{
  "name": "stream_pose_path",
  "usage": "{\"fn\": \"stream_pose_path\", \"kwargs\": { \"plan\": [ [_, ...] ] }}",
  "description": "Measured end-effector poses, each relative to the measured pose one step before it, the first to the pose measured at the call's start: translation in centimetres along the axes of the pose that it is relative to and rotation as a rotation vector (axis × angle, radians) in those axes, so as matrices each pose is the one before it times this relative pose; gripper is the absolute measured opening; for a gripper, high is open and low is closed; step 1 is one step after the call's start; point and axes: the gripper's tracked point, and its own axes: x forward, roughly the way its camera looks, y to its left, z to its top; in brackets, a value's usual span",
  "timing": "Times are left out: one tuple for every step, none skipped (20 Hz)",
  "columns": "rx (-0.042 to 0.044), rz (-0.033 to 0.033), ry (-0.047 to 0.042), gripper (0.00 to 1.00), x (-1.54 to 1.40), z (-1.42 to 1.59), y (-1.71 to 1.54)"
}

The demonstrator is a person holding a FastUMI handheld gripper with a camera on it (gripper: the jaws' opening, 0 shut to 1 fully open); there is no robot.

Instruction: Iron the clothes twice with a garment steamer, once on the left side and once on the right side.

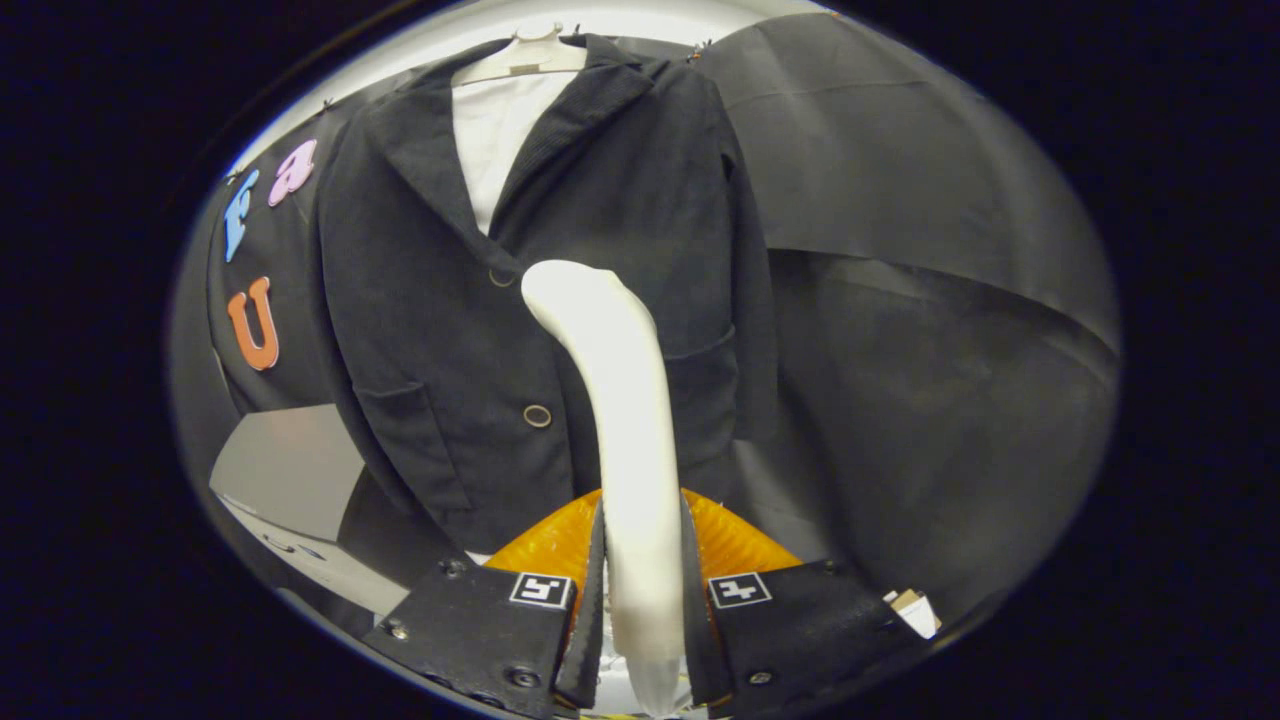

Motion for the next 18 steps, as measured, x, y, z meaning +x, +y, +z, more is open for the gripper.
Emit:
{"fn": "stream_pose_path", "kwargs": {
  "plan": [
    [0.00000, -0.00140, 0.00681, 0.37, 0.169, -0.326, 0.004],
    [0.00180, -0.00199, 0.00586, 0.37, 0.078, -0.377, -0.127],
    [-0.00047, -0.00181, 0.00579, 0.37, 0.130, -0.298, 0.014],
    [-0.00122, -0.00296, 0.00596, 0.37, 0.107, -0.329, -0.054],
    [-0.00308, -0.00194, 0.00528, 0.37, 0.076, -0.336, 0.028],
    [-0.00243, -0.00201, 0.00500, 0.37, 0.162, -0.433, -0.018],
    [-0.00213, -0.00048, 0.00544, 0.37, 0.128, -0.205, -0.058],
    [-0.00193, -0.00006, 0.00685, 0.37, 0.137, -0.482, -0.038],
    [-0.00077, -0.00064, 0.00853, 0.37, 0.192, -0.397, -0.025],
    [0.00150, -0.00094, 0.00600, 0.37, 0.075, -0.563, 0.010],
    [-0.00001, -0.00072, 0.00691, 0.37, 0.265, -0.417, -0.003],
    [0.00071, 0.00187, 0.00823, 0.37, 0.107, -0.323, -0.206],
    [-0.00085, 0.00259, 0.01256, 0.37, 0.278, -0.438, -0.025],
    [0.00008, -0.00121, 0.00673, 0.37, 0.058, -0.540, 0.007],
    [-0.00279, -0.00212, 0.00331, 0.37, 0.191, -0.265, -0.087],
    [-0.00145, -0.00103, 0.00449, 0.37, 0.151, -0.328, -0.144],
    [0.00044, 0.00414, 0.00819, 0.37, 0.167, -0.314, -0.006],
    [0.00468, 0.00593, 0.00839, 0.37, 0.016, -0.490, 0.030]
  ]
}}
